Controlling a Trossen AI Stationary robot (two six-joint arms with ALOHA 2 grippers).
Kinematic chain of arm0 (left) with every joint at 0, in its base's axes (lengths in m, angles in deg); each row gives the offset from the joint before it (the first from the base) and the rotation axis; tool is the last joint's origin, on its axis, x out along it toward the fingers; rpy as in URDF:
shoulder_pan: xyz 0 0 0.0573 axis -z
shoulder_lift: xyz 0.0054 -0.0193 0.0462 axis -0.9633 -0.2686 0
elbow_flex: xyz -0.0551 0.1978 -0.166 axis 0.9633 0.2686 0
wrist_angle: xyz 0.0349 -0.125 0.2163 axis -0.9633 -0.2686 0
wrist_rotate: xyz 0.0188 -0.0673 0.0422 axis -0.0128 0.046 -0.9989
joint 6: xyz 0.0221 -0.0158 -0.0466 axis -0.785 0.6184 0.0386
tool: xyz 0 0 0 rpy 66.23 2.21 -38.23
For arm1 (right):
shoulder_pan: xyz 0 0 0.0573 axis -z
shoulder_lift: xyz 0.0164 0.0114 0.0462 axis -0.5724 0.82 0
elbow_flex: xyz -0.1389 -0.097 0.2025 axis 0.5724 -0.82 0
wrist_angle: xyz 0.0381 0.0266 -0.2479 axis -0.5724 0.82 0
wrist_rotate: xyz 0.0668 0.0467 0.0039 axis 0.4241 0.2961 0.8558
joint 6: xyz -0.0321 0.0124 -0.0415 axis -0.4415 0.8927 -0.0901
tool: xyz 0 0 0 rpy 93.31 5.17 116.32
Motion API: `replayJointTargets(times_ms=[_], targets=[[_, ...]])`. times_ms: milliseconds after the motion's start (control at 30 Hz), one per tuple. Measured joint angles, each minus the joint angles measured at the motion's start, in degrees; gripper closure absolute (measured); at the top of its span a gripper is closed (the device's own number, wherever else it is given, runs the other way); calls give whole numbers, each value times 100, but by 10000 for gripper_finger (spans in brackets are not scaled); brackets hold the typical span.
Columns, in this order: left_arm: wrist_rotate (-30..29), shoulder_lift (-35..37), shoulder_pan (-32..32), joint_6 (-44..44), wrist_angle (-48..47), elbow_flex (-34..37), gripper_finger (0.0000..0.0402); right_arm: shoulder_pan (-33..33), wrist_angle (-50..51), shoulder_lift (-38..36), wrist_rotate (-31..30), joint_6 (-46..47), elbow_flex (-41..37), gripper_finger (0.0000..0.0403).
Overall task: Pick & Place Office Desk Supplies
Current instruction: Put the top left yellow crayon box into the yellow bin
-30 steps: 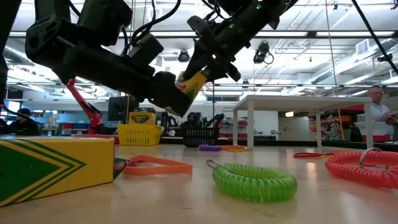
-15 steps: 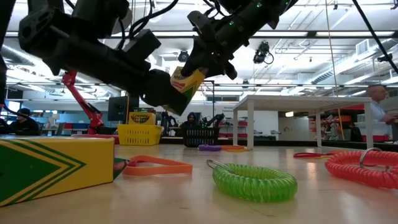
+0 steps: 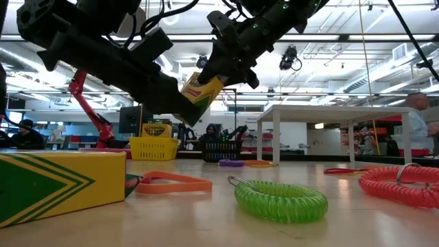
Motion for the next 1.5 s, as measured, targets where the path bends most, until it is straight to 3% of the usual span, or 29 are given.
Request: replayJointTargets(times_ms=[133,467,767,867,1133,1233,1367,1500], targets=[[515,0,15,-19,-80,11,37,-3,86,-9,80,10,-12,260],[1140,51,122,91,-602,49,22,0,-147,-113,43,-249,34,261],[1431,1050,542,1429,-3166,39,26,-2,-157,104,35,-651,19,261],[1267,1116,717,1649,-3647,43,29,-2,-267,238,95,-758,19,261],[1106,1016,915,2113,-3574,41,50,-248,380,-100,-235,-989,11,260],[1092,887,898,2331,-3390,37,53,-276,995,-275,-657,-1042,12,260],[1044,802,750,2550,-3060,35,94,-479,1984,-486,-1310,-999,11,250],[1128,1034,553,1938,-2995,5,212,-846,2021,-684,-1708,-847,-524,247]])
